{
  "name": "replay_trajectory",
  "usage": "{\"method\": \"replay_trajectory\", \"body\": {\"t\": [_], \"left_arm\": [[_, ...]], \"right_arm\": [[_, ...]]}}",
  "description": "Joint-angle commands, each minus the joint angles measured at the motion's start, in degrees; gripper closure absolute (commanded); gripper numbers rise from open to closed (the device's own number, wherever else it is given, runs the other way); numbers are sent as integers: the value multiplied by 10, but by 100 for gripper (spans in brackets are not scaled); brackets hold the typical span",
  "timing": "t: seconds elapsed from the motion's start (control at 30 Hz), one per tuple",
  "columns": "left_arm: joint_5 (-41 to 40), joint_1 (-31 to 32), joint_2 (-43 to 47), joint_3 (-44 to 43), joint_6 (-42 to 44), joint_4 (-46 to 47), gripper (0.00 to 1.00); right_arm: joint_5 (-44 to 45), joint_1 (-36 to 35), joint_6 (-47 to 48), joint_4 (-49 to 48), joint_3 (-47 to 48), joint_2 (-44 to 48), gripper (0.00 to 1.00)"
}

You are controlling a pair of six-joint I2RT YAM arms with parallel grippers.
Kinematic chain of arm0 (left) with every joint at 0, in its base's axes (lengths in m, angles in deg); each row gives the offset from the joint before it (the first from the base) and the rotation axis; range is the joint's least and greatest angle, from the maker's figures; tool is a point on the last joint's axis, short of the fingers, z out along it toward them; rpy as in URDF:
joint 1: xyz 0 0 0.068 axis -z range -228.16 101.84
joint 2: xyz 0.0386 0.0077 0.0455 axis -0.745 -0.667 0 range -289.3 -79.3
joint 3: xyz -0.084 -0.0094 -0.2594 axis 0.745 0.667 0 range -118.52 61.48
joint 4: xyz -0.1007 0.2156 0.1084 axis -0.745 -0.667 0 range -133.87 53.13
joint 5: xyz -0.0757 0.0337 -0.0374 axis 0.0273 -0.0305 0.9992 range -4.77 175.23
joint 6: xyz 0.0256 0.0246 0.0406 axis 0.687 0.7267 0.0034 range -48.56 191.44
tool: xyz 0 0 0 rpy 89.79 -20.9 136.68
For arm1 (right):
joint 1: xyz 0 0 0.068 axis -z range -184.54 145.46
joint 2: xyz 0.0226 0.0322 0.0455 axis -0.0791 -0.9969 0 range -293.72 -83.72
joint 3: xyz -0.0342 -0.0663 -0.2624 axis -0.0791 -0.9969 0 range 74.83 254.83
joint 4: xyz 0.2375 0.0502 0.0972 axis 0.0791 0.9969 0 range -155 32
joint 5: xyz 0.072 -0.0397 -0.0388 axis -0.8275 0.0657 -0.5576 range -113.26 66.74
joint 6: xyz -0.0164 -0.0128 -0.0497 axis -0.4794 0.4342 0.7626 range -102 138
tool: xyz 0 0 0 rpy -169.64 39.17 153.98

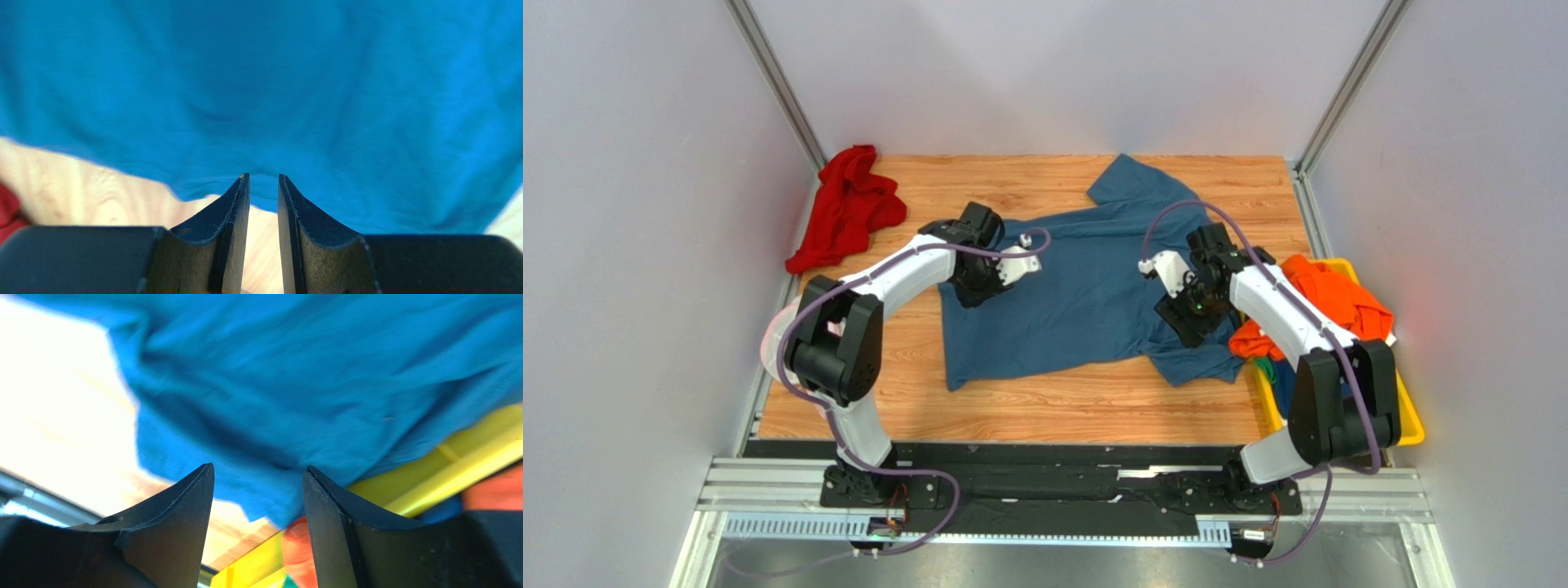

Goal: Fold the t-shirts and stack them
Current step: Flatten out the tshirt

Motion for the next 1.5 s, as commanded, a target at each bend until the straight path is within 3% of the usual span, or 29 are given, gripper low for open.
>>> {"method": "replay_trajectory", "body": {"t": [0.0, 0.37, 0.8, 1.47], "left_arm": [[-4, 7, 16, 7, 12, -18, 67], [-40, 12, -24, 1, 27, -20, 68], [-110, 4, -144, -75, 74, -6, 71], [-111, -130, -163, -94, 106, -57, 76]], "right_arm": [[-34, -18, 39, 32, -30, 50, 43], [-51, -69, 43, 39, -81, 60, 46], [-38, -68, 32, 16, -41, 32, 48], [-16, -64, 25, 10, -23, 48, 49]]}}
